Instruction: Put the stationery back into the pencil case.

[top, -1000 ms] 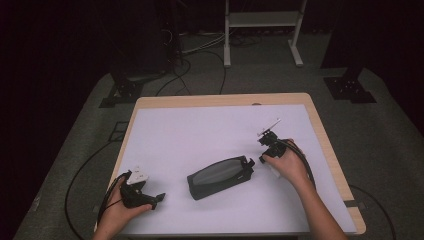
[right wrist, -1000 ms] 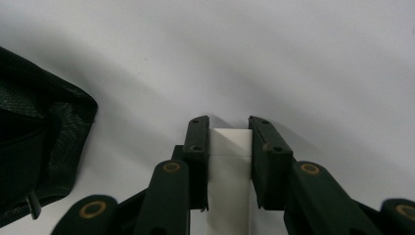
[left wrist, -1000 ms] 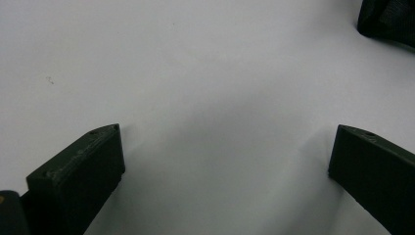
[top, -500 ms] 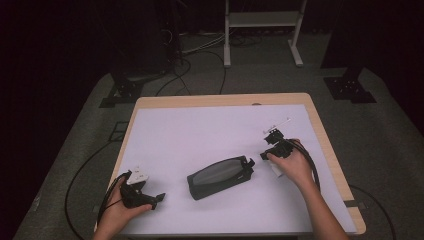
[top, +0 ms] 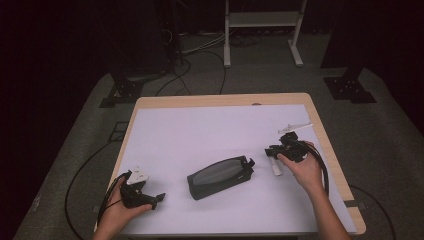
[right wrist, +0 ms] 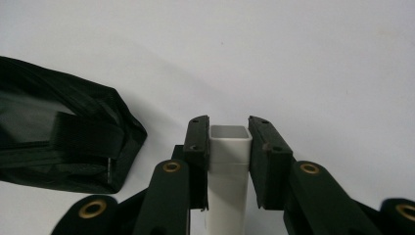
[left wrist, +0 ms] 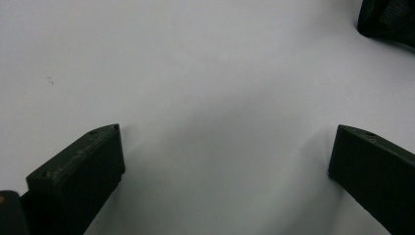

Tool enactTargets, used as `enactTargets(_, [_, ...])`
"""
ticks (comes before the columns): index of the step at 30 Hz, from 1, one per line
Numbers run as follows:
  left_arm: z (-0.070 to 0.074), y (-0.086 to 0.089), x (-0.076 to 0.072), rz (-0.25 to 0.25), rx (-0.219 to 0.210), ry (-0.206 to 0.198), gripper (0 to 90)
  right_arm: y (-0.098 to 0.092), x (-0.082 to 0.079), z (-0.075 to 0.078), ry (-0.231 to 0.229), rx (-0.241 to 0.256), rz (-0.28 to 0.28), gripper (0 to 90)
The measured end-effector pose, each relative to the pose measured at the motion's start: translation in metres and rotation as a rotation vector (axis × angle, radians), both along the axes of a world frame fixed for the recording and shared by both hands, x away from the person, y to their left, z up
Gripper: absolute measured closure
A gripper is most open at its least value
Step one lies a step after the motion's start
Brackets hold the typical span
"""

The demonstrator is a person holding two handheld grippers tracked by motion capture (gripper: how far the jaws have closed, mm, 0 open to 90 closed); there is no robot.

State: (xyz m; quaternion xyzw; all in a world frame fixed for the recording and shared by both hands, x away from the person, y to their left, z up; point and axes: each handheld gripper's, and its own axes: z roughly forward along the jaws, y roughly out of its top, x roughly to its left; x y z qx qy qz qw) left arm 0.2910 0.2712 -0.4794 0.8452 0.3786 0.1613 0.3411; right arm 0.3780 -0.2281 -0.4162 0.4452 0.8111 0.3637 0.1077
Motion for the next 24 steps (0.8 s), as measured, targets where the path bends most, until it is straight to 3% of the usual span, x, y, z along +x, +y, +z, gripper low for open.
enactTargets(13, [0.0,0.0,0.0,0.0,0.0,0.001,0.0,-0.011,-0.012,0.008,-0.093,0.099,0.03,70.4])
enactTargets(24, [0.0,0.0,0.0,0.0,-0.001,0.002,0.0,-0.012,-0.017,0.015,-0.132,0.179,0.059,70.4])
